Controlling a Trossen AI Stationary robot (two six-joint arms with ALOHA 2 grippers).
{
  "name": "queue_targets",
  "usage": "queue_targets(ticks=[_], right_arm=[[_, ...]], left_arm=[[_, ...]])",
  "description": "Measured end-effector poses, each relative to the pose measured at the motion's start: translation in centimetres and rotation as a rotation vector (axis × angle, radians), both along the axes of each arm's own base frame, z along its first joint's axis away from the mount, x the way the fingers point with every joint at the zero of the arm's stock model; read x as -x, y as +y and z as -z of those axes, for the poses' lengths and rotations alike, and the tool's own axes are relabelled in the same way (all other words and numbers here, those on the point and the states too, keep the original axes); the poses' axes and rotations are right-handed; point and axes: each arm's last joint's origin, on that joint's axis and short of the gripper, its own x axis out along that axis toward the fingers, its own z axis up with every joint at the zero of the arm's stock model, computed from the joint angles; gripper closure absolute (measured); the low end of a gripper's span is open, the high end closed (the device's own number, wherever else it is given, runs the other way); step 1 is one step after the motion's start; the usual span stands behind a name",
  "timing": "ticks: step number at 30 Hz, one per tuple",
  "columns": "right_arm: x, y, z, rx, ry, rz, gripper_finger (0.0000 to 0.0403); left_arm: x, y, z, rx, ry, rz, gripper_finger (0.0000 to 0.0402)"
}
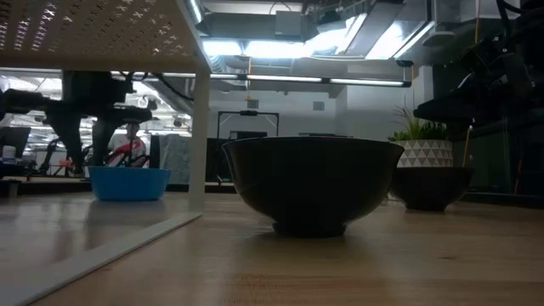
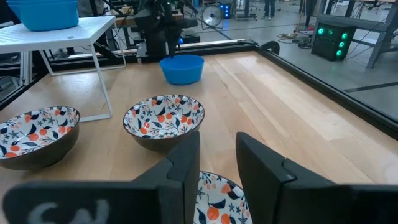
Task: Pick & Place Mini bowls
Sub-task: Stack the blue bowl on the stacked blue bowls on the shelf
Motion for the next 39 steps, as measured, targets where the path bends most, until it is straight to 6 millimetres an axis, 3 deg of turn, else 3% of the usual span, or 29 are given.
queue_targets(ticks=[13,18,24,31,39], right_arm=[[0.0,0.0,0.0,0.0,0.0,0.0,0.0299],[0.0,0.0,0.0,0.0,0.0,0.0,0.0299],[0.0,0.0,0.0,0.0,0.0,0.0,0.0299],[0.0,0.0,0.0,0.0,0.0,0.0,0.0299],[0.0,0.0,0.0,0.0,0.0,0.0,0.0299]], left_arm=[[-1.0,0.3,0.2,-0.047,-0.119,-0.004,0.0299],[-1.2,0.3,0.1,-0.043,-0.139,-0.032,0.0329],[-1.3,0.4,0.1,-0.023,-0.154,-0.128,0.0395],[-1.8,0.6,-0.3,0.028,-0.227,-0.345,0.04],[-2.1,1.4,-2.1,0.124,-0.355,-0.517,0.04]])
